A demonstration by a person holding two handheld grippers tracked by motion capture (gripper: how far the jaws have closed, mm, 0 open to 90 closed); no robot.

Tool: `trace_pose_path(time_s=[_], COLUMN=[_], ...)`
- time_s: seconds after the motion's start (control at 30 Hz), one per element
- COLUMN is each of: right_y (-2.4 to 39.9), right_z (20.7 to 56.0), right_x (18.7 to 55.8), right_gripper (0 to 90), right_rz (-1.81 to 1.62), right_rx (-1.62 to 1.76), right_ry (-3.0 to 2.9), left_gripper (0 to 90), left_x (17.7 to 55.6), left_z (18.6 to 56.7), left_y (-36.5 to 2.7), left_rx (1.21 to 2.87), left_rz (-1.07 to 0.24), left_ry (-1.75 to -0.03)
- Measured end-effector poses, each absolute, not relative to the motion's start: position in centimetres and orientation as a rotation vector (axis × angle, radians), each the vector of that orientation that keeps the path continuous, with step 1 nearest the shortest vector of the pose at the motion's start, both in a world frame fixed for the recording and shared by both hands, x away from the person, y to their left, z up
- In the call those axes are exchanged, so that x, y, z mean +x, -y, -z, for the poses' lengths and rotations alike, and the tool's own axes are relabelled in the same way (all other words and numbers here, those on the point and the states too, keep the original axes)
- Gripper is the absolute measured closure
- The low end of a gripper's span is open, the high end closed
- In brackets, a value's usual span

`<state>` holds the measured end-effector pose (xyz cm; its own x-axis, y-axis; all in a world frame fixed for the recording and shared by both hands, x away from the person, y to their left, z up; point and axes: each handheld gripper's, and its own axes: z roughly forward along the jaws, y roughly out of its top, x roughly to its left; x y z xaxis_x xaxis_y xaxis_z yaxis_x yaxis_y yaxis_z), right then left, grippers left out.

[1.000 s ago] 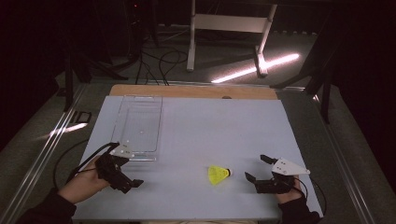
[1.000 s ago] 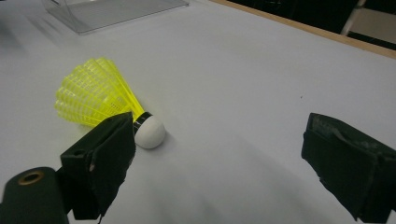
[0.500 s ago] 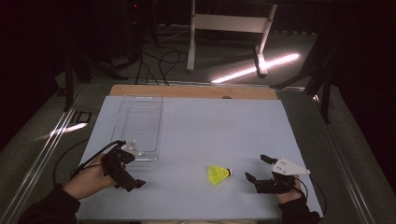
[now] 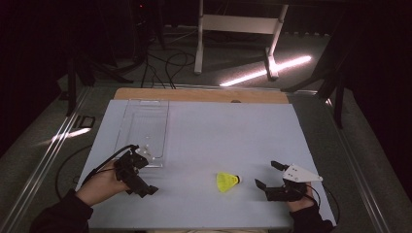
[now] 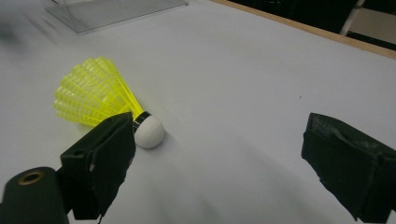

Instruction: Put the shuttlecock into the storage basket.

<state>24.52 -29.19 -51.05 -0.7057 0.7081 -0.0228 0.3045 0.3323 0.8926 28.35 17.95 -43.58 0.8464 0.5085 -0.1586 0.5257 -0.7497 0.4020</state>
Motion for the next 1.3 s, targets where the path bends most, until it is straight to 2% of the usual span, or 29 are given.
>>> trace_pose_path(time_s=[0.67, 1.3], right_y=[29.2, 29.2], right_z=[51.0, 51.0], right_x=[24.5, 24.5], right_gripper=[10.1, 10.1], right_rz=[-1.341, -1.354], right_rx=[0.896, 0.902], right_ry=[-2.191, -2.184], left_gripper=[0.1, 0.2], left_x=[29.0, 30.0], left_z=[42.5, 42.5], left_y=[-14.8, -10.5], left_rx=[2.489, 2.485], left_rz=[0.002, -0.026], left_ry=[-0.647, -0.510])
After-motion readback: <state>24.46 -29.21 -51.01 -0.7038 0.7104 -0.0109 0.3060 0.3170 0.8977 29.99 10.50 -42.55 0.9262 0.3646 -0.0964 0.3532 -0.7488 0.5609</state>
